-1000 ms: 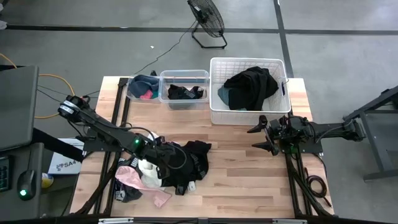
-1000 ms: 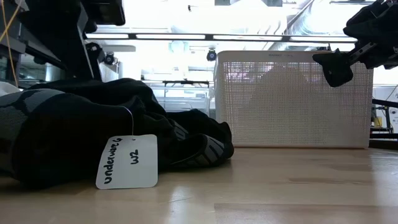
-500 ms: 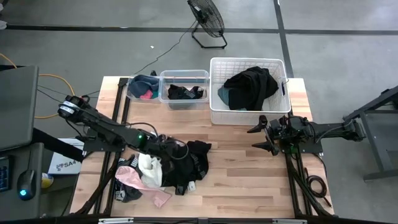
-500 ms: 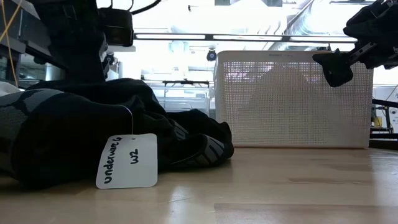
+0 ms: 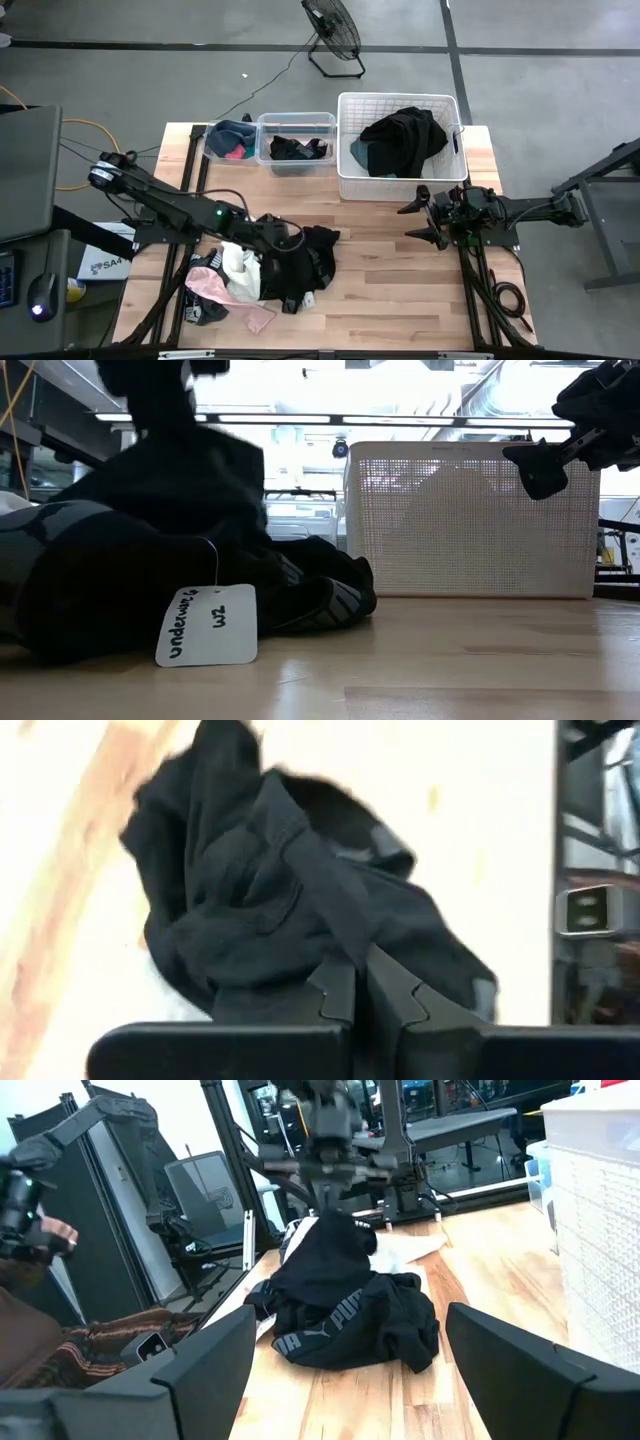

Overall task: Pick & Place Cloths
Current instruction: Put the bottom black boxer into the right transparent bin

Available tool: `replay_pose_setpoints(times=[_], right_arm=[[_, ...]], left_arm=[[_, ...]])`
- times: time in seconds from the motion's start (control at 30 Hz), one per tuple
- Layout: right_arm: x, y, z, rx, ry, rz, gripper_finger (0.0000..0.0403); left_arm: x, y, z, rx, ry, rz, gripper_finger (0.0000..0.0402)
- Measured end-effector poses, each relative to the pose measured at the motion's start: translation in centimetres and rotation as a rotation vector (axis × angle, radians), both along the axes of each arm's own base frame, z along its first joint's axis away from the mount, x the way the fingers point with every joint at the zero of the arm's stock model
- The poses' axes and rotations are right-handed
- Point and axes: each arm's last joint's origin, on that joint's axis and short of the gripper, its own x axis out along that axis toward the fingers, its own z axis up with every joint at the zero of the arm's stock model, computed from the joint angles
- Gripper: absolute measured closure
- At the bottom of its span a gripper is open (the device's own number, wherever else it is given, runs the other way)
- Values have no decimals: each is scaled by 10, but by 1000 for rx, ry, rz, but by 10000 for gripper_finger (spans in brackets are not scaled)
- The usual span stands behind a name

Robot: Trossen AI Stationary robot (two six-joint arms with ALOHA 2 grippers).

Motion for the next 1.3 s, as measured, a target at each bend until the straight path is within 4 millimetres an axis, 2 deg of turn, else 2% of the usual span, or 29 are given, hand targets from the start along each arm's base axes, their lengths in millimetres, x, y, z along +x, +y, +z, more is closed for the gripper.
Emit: replay_pose_setpoints(times=[0.3, 0.77, 1.0, 1.3], right_arm=[[0, 0, 0, 0, 0, 0, 85], [0, 0, 0, 0, 0, 0, 85], [0, 0, 0, 0, 0, 0, 85], [0, 0, 0, 0, 0, 0, 85]], left_arm=[[-17, 9, 66, 97, -165, -18, 401], [-46, 28, 164, 394, -322, 88, 401], [-52, 45, 189, 522, -346, 189, 402], [-49, 79, 200, 726, -331, 449, 401]])
